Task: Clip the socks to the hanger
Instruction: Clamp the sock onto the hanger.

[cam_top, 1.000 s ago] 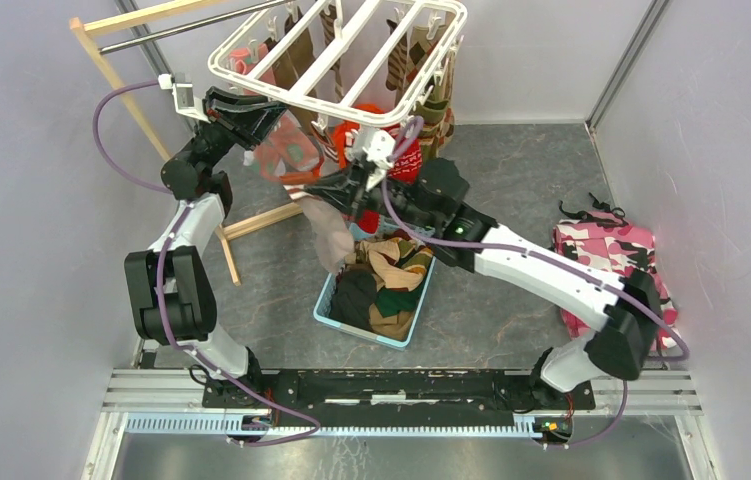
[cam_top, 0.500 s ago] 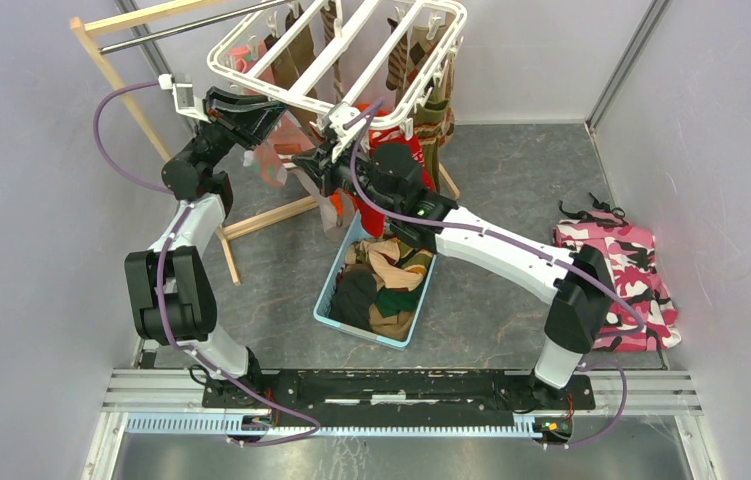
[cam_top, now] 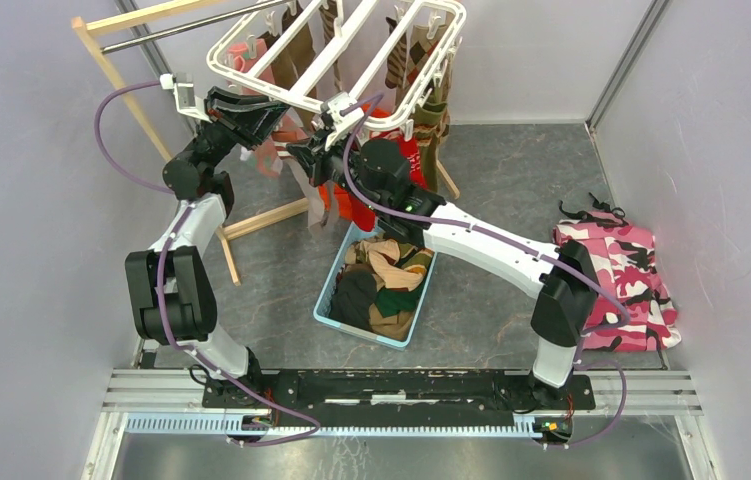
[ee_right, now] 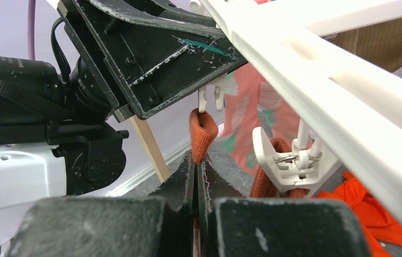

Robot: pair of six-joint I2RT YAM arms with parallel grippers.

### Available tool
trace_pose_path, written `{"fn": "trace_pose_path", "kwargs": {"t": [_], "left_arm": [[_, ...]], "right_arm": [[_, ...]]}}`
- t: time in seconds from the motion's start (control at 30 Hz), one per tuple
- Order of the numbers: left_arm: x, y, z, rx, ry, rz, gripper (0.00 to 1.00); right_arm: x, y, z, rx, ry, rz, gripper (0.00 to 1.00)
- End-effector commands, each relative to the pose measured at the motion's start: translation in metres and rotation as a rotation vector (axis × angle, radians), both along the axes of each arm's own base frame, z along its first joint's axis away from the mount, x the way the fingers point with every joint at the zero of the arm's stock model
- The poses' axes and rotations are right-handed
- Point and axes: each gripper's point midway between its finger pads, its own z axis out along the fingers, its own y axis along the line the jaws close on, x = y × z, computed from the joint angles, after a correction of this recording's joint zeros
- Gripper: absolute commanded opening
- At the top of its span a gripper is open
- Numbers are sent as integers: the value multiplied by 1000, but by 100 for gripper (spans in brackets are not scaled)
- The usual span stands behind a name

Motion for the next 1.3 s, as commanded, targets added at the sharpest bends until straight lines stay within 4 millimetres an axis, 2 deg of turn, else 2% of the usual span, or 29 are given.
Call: {"fn": "trace_pose_path", "kwargs": {"t": [0.0, 0.4, 0.73, 1.0, 1.27], "left_arm": [[-40, -7, 28, -9, -213, -36, 2], [-40, -11, 28, -13, -213, -46, 2], [-40, -11, 31, -22, -214, -48, 2], [-41, -12, 30, -24, -210, -51, 2], [-41, -14, 29, -25, -206, -57, 2]], "right_arm": [[12, -9, 20, 86, 24, -76, 0], [21, -17, 10, 81, 59, -148, 0], [18, -21, 0, 68, 75, -165, 0], [23, -24, 7, 103, 80, -206, 0], [23, -19, 9, 127, 83, -190, 0]]}}
